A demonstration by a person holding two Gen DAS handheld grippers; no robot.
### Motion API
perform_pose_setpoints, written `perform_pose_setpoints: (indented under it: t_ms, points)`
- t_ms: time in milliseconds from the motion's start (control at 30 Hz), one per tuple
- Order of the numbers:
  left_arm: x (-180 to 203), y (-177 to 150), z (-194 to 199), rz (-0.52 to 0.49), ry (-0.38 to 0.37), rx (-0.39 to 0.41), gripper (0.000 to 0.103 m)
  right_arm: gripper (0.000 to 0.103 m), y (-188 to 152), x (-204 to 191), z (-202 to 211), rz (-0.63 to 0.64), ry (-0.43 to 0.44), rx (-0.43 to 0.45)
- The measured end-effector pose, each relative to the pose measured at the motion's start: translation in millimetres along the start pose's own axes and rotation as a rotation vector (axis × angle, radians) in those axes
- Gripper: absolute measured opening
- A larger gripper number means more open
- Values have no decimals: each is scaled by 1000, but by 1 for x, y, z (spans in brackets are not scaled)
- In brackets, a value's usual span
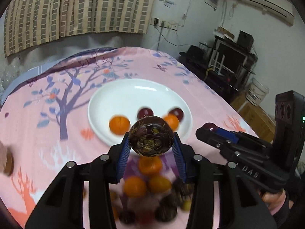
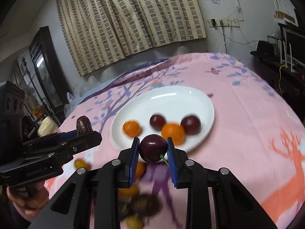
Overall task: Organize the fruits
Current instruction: 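Drop the mangosteen and cherry into the white plate, opening both tools, then grasp a second brown mangosteen with the right tool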
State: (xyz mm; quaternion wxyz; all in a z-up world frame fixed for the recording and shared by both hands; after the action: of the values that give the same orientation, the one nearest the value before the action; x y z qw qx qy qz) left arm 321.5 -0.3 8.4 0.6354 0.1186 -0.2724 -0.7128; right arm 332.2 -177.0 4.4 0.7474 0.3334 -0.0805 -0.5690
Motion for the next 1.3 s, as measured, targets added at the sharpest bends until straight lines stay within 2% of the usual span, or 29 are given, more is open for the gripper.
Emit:
perform_pose_setpoints:
  t_ms: [167,267,300,333,367,400,433,467,600,733,867,933,1033,1167,1300]
  points:
    - [-21,56,-43,57,63,-66,43,29,39,15,-46,-26,-40,-35]
    - [-27,72,-66,58,108,-114,43,29,51,21,-62,-21,-56,-49]
    - [-28,74,-72,56,125,-129,43,36,51,22,-64,-21,-56,-54]
    - [-30,76,-76,58,141,-142,46,49,51,23,-65,-23,-54,-62]
    - [-31,76,-77,64,158,-144,52,51,50,24,-64,-26,-54,-60]
    - [-32,76,-73,73,162,-127,67,51,49,23,-61,-24,-53,-58]
    - [-32,73,-66,82,157,-99,77,51,48,21,-56,-20,-44,-53]
    - [-32,70,-59,86,156,-78,79,52,46,20,-49,-20,-32,-39]
    - [-30,46,-24,68,148,-27,92,57,33,12,-25,-17,9,-10]
    - [-36,4,6,60,148,10,96,58,0,1,-15,2,52,-47]
    - [-53,-45,24,115,155,29,96,58,-38,-9,-12,32,40,-112]
    - [-65,-69,28,160,133,34,96,58,-54,-12,-9,45,22,-128]
    - [-81,-101,26,232,129,3,96,58,-70,-10,-5,24,31,-145]
    - [-89,-116,30,265,97,-4,96,58,-86,-10,-11,1,66,-210]
    - [-90,-122,36,269,106,24,96,49,-90,-3,-15,-47,94,-238]
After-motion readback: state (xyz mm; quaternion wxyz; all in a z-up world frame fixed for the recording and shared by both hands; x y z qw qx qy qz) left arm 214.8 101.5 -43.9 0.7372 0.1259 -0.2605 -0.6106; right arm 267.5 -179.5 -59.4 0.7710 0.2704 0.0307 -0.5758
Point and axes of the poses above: each gripper's, at about its wrist camera, not at the fingertips, and z roughly against the way its jaws point, x to its right, y to its top, the point moved 1 cm from there along -z, roughly the way its jaws point, and after that the axes turned 15 degrees about -x, right-handed, at the moved point
